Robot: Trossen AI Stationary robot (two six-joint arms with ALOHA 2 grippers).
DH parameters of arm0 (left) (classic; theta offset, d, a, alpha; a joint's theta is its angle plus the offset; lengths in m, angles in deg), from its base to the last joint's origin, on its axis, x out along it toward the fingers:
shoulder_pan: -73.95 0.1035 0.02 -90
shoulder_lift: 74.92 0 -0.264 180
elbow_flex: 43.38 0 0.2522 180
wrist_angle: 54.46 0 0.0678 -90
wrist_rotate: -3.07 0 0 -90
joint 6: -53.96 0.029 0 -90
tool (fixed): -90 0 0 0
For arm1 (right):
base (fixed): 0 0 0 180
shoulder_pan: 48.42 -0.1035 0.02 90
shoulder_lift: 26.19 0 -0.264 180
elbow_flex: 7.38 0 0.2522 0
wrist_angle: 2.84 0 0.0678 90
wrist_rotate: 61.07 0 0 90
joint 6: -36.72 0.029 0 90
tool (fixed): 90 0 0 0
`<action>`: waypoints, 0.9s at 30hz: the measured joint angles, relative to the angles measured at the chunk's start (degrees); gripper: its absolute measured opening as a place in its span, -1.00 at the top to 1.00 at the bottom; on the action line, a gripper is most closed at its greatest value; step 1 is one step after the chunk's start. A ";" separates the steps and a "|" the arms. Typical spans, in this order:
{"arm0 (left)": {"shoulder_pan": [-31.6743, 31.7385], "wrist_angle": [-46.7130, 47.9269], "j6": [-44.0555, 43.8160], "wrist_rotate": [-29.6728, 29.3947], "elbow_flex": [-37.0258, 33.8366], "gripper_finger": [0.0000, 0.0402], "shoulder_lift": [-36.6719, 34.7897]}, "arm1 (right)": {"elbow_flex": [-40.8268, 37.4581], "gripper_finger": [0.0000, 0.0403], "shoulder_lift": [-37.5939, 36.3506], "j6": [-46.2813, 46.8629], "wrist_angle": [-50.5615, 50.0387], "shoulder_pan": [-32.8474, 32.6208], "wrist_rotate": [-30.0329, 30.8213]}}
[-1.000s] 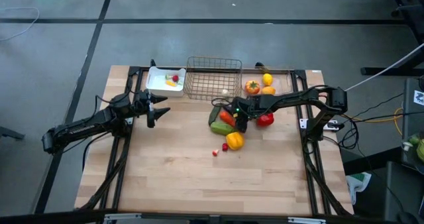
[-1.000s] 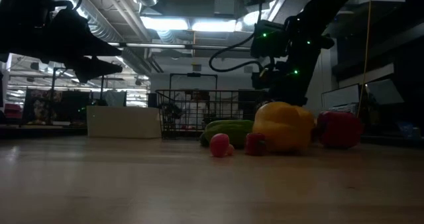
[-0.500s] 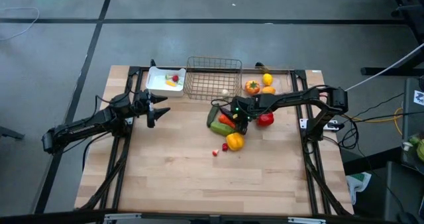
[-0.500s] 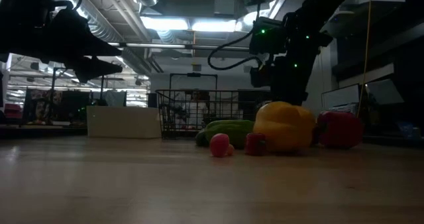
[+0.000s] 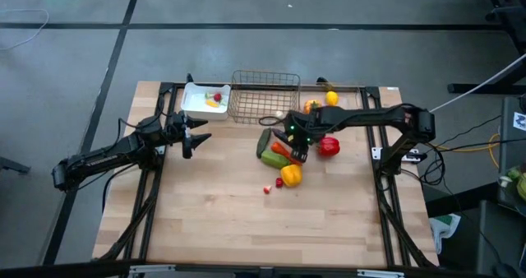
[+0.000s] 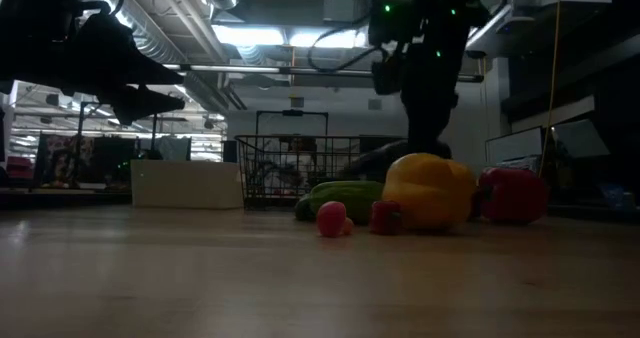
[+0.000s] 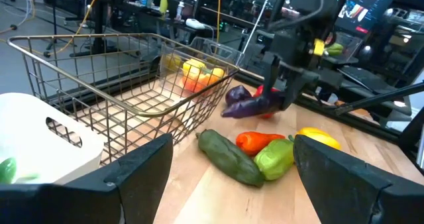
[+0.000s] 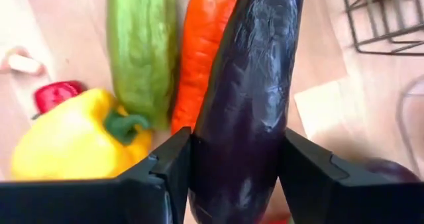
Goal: Sort produce into baskets
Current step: Put the eggplant into the wire basket
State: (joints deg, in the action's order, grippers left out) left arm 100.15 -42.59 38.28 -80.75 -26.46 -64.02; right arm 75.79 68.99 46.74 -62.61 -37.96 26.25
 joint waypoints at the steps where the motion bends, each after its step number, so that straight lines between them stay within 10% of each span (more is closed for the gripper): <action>1: 0.00 0.02 0.00 0.00 0.00 -0.54 0.02 | 1.09 0.08 0.00 0.00 -1.24 0.00 0.00; 27: 0.00 0.01 0.00 0.00 0.01 -0.54 0.00 | 13.29 0.08 2.26 -26.94 3.29 6.37 12.84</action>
State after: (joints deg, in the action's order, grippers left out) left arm 100.15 -42.58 38.28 -80.75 -26.45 -64.03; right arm 89.07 71.25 19.80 -59.31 -31.59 39.10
